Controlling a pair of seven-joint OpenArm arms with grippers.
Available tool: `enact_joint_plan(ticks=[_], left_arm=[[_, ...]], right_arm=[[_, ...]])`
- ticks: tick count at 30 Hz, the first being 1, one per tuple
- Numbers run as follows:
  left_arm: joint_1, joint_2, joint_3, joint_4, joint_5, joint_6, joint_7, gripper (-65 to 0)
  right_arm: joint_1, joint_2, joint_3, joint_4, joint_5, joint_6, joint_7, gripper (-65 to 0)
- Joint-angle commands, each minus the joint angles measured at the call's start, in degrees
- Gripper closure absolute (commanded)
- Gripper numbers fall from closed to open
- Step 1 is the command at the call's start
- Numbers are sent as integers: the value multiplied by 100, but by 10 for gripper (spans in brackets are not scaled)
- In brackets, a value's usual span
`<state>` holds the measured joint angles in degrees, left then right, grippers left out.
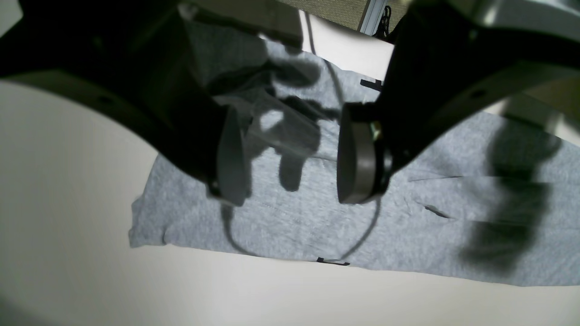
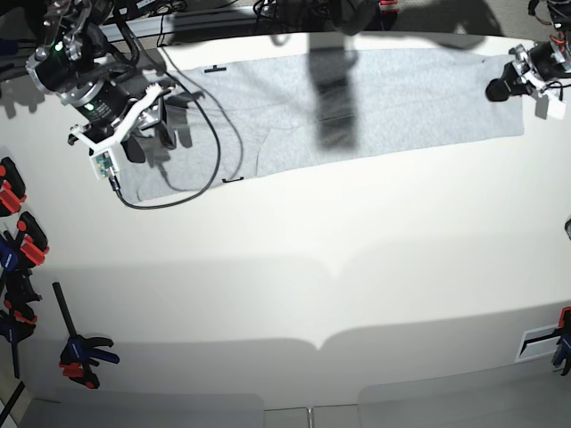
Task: Fold the T-shirt properly
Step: 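Release the shirt with both grippers and move the left gripper aside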
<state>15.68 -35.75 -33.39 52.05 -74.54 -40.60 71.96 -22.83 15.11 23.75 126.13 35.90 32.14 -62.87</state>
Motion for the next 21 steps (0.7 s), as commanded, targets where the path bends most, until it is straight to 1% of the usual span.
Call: enact_joint_plan(ticks=[1, 4, 7, 9, 12, 17, 21], left_arm=[[35, -98, 11, 11, 212, 60, -15, 0], [33, -214, 11, 11, 247, 60, -634, 0], [-28, -431, 11, 22, 247, 60, -1067, 0], [-166, -570, 11, 22, 247, 60, -970, 0], [-428, -778, 11, 22, 245, 60, -671, 0], [-833, -1073, 9, 22, 284, 60, -640, 0], [-1102, -1305, 9, 59, 839, 60, -573, 0]], right_arm=[[26, 61, 24, 105, 76, 46, 151, -316], [26, 61, 24, 105, 74, 46, 151, -316], [26, 63, 24, 105, 76, 44, 155, -316], [26, 61, 24, 105, 76, 44, 175, -316], [26, 61, 24, 105, 76, 44, 181, -316], [26, 61, 24, 105, 79, 42, 179, -316], [26, 61, 24, 105, 76, 44, 177, -316]])
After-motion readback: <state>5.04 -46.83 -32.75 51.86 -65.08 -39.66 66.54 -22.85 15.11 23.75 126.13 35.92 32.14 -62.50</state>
